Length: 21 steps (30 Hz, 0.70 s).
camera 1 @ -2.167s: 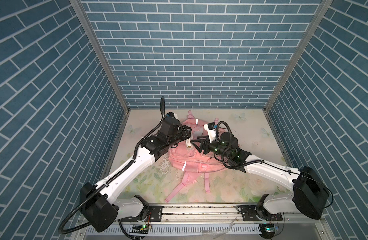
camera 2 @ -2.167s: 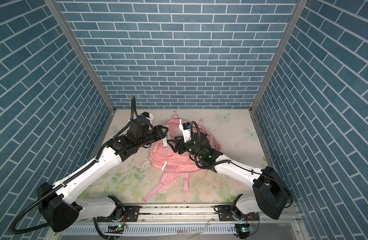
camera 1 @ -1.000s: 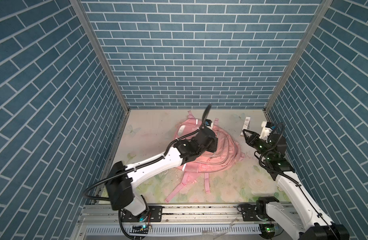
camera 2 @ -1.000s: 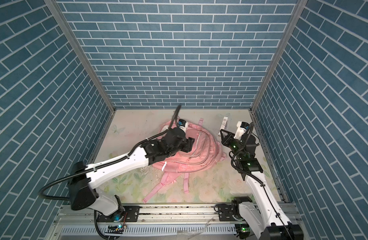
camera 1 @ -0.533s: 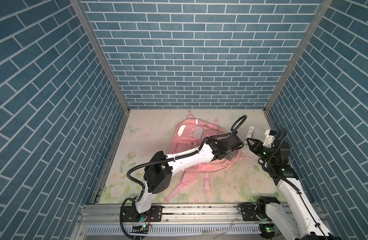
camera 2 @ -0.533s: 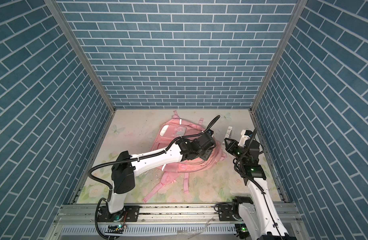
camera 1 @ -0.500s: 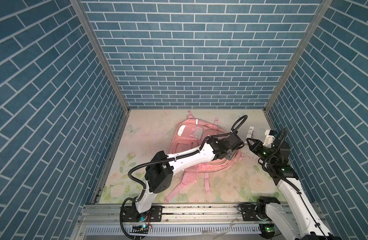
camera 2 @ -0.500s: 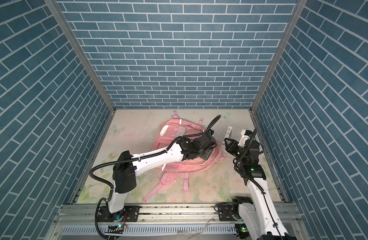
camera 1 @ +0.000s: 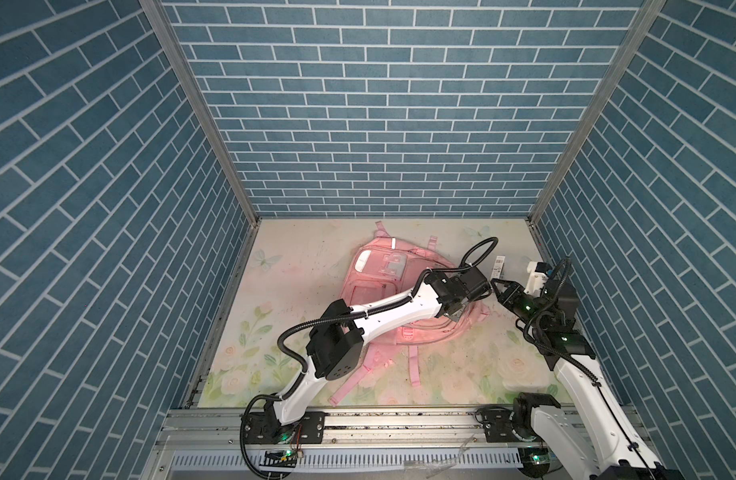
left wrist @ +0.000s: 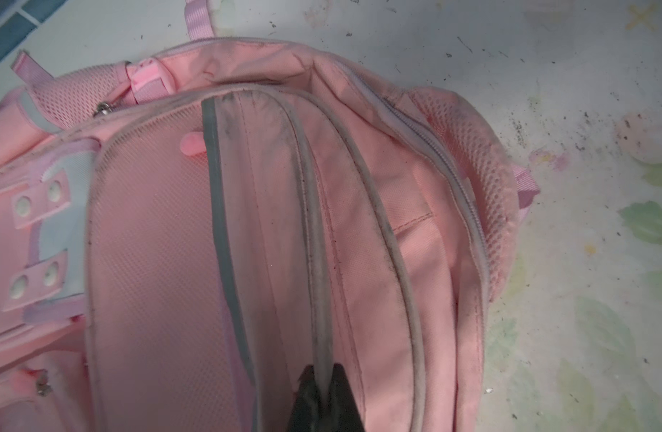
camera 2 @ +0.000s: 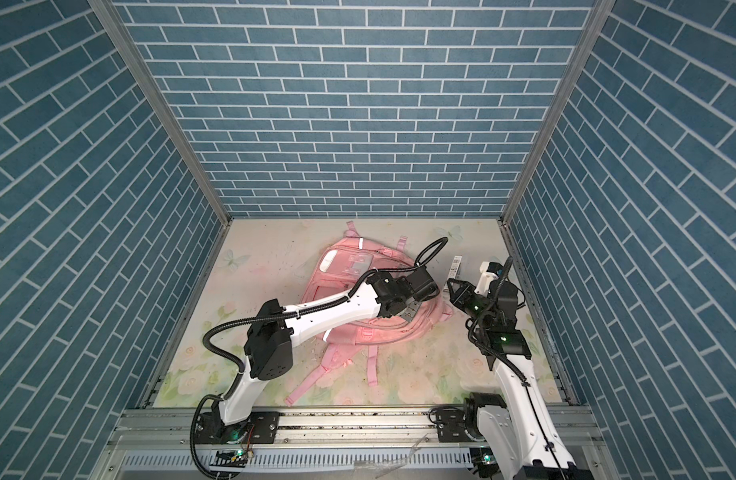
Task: Pack books, pencil case, and school supplies into a backpack
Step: Open the student bag at the center of the table, then place the compass set in the student bag.
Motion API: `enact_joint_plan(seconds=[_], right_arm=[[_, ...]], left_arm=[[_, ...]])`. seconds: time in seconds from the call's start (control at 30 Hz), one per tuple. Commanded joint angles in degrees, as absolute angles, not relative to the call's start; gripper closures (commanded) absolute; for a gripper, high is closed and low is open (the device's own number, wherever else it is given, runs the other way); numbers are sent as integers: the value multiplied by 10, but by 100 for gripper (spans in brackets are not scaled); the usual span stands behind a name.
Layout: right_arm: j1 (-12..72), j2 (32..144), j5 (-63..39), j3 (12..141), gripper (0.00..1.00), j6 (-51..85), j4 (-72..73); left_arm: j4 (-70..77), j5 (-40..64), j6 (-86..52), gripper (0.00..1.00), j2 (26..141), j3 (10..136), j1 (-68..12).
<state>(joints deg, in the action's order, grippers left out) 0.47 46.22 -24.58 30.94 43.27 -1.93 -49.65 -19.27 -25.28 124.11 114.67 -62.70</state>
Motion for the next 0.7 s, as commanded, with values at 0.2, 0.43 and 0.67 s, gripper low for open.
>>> enact_joint_plan(seconds=[0.2,0.43,0.67], right_arm=[[17,468,-307,261,94,531,74],[172,538,-219,261,93,631,167],[264,612,-144,262,93,719,245]], left_arm=[[-251,-145,-336,100,1015,910,-577],[-45,-90,-413,100,898,693,-542],[28,-72,-438,100,879,640,-543]])
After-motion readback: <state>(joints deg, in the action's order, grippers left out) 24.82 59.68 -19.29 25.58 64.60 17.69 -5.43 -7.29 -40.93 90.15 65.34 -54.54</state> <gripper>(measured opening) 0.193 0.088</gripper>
